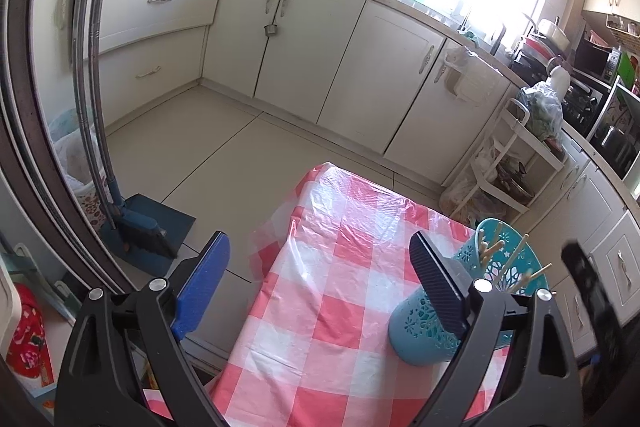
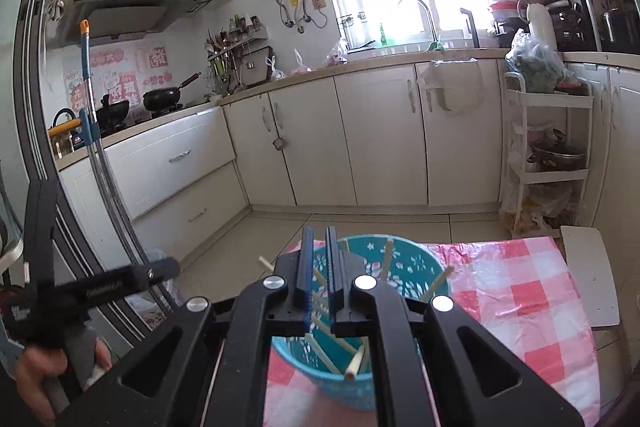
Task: Organize utensils
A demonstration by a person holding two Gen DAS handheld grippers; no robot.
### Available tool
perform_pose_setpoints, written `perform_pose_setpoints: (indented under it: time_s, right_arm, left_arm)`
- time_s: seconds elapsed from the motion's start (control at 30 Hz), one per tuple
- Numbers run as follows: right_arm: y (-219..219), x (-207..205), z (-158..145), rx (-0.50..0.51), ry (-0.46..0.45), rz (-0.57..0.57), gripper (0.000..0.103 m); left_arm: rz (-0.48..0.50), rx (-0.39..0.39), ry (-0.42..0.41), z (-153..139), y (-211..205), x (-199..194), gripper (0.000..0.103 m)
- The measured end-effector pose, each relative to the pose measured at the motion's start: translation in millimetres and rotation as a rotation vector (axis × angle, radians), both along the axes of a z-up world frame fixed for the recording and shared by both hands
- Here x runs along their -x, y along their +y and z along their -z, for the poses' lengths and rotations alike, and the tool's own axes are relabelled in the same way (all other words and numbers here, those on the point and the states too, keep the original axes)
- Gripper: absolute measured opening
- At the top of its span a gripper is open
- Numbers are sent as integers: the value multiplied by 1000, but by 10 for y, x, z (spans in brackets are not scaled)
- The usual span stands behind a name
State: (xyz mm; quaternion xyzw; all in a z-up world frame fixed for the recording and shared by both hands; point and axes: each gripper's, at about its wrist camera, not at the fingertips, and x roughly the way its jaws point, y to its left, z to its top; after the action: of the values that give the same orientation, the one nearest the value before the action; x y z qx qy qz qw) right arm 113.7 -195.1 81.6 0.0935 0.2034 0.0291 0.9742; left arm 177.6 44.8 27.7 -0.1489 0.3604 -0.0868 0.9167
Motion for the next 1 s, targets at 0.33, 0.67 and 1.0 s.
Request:
perform_pose_setpoints:
  time_s: [0.33,0.67,1.0]
  right_arm:
    - [62,559,270,0,99,25,46]
    - [166,751,330,40,118,40,66]
    - [335,790,371,77,124,26,73]
  left_arm:
    - [6,-8,0,2,-3,25,91]
    - [14,-35,-8,3,-44,51,94]
    - [10,-83,-7,85,-40,44,95]
